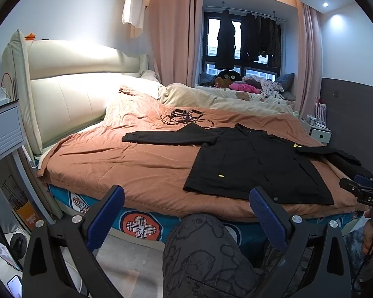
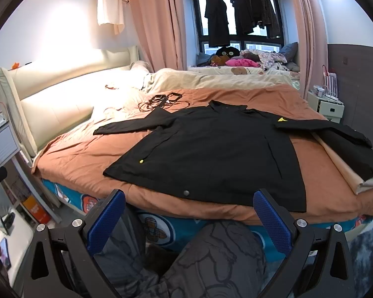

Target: Fold large clothes

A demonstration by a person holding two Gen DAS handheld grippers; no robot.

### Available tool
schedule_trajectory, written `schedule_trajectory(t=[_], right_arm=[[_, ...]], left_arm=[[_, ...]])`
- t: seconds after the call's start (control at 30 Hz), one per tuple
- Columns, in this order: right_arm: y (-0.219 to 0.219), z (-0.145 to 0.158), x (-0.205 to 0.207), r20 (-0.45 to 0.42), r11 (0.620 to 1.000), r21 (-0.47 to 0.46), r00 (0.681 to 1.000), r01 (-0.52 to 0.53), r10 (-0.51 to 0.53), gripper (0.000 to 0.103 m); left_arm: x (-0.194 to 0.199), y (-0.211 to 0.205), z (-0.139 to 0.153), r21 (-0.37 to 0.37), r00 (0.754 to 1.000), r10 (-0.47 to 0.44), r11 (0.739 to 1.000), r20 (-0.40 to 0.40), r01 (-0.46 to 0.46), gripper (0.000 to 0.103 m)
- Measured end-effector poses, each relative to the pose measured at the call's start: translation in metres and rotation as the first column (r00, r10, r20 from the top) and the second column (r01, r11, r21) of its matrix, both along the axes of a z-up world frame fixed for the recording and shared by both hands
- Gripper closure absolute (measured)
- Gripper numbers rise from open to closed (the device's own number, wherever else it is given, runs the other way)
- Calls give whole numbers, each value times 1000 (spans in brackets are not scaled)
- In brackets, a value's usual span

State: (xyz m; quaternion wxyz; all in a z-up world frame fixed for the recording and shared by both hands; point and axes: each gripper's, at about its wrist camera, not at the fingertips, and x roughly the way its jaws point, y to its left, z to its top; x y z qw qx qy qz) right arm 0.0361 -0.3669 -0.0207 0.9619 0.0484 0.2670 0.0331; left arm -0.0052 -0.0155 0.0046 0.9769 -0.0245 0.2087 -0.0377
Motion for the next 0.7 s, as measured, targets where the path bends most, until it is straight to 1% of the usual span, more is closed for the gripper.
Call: schedule_trajectory(t=[0.2, 0.53, 0.7], right_arm=[[1, 0, -3, 23, 999, -31, 1000, 11, -10, 0], [1, 2, -5, 45, 999, -43, 999, 21, -19, 0], [3, 1, -5, 48, 999, -42, 999, 8, -6, 0]], left_arm=[[2, 1, 3, 1, 1000, 5, 1000, 9, -5, 0], [1, 3, 3, -2, 1000, 12, 1000, 11, -12, 0], [-1, 0, 1, 7, 1000, 6, 1000, 17, -6, 0]])
